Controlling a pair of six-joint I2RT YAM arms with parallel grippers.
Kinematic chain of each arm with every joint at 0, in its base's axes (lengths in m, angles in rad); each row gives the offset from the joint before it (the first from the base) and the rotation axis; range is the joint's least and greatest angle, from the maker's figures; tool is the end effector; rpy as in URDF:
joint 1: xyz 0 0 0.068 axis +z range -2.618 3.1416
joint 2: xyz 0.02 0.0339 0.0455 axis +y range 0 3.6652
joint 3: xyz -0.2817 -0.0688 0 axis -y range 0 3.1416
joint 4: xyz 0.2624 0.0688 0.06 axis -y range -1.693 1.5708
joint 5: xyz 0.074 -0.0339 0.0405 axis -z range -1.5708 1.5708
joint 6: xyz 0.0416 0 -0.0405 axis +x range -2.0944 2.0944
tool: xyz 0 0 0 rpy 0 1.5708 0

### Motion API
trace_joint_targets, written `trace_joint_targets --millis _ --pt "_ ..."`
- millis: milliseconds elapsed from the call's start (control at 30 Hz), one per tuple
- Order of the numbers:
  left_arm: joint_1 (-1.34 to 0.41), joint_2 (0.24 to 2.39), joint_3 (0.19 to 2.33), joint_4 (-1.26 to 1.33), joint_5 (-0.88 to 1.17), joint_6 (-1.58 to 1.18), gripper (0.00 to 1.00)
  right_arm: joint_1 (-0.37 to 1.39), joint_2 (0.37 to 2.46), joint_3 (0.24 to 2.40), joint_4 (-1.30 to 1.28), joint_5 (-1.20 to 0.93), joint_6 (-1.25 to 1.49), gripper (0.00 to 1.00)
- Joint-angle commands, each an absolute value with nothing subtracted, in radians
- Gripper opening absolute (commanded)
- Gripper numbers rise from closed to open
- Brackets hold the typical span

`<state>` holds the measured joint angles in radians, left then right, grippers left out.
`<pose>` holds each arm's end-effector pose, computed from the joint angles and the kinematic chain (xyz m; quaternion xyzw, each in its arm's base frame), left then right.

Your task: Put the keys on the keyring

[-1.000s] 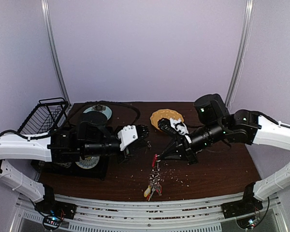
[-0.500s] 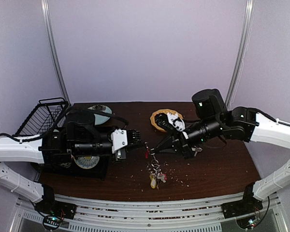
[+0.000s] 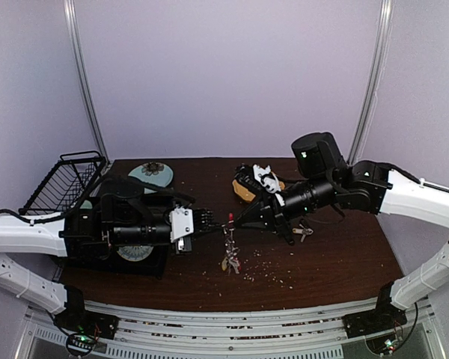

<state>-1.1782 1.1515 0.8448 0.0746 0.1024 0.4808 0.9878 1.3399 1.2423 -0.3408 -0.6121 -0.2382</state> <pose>0.1054 -0.2658 0.3222 0.5991 0.5054 -0.2494 0.5687 0.1564 0.2806 0.3760 -0.5952 0.5652 0.4239 0.3829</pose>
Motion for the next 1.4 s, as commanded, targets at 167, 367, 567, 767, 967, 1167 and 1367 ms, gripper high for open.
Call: trace_joint_targets --millis 167,367,567,767,967,1167,1367 --pt "-1.181 1.129 0.834 0.149 0.101 0.494 0.0 0.961 1.353 1.257 -0.278 -0.626 -0.193 0.0" --pt "-1.181 1.129 0.834 0.158 0.053 0.493 0.0 0.961 1.357 1.261 -0.3 -0.655 -0.207 0.0" --pt "-1.181 1.125 0.829 0.158 0.068 0.497 0.0 0.959 1.371 1.269 -0.288 -0.623 -0.184 0.0" --pt "-1.182 1.123 0.826 0.157 0.076 0.499 0.0 0.954 1.378 1.276 -0.286 -0.61 -0.162 0.0" --pt "-1.181 1.121 0.819 0.159 0.073 0.496 0.0 0.94 1.351 1.253 -0.254 -0.655 -0.152 0.0" --pt "-1.181 1.126 0.821 0.161 0.057 0.494 0.0 0.938 1.352 1.244 -0.269 -0.73 -0.175 0.0" --pt "-1.181 1.112 0.813 0.181 0.051 0.491 0.0 0.937 1.357 1.252 -0.324 -0.707 -0.199 0.0"
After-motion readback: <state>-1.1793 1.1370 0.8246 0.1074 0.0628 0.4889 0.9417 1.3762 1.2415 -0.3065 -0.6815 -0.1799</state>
